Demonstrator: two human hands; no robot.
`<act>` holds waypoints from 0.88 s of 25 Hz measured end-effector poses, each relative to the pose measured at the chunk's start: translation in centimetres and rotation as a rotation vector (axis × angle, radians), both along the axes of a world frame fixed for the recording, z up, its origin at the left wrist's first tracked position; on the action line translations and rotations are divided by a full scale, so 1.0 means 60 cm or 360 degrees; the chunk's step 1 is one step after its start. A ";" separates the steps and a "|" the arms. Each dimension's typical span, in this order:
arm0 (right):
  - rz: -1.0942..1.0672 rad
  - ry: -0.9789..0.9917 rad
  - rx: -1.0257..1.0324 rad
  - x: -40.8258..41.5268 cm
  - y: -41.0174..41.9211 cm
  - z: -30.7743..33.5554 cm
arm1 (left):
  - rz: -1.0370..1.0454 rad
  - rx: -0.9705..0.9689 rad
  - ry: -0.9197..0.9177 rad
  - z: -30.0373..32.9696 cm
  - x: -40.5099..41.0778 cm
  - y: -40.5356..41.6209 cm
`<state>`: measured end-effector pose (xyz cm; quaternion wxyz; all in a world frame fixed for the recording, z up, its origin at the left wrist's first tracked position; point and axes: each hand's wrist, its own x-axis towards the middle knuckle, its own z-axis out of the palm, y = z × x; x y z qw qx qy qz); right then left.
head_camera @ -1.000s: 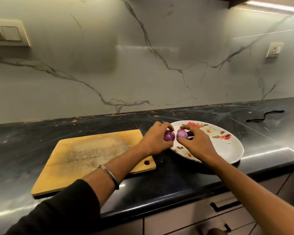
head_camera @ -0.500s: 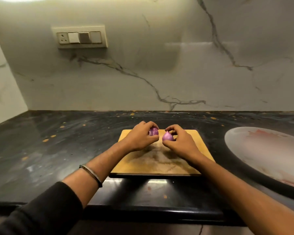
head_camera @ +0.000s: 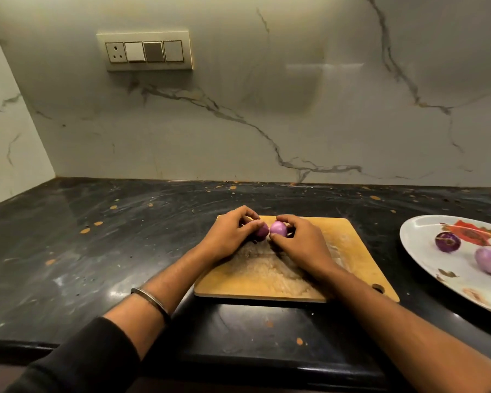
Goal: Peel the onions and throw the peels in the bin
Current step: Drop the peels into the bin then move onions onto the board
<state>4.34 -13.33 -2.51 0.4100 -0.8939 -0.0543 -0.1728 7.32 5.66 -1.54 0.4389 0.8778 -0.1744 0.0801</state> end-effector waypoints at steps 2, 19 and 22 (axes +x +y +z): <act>-0.0054 -0.0084 -0.0082 -0.004 -0.003 0.003 | -0.0037 -0.0128 -0.0002 -0.003 -0.004 -0.007; 0.0041 -0.0041 -0.0410 -0.013 -0.016 -0.002 | -0.0167 0.0153 -0.0051 -0.017 -0.017 -0.022; 0.0041 -0.0025 -0.0418 -0.014 -0.018 -0.003 | -0.0171 0.0141 -0.0020 -0.016 -0.016 -0.019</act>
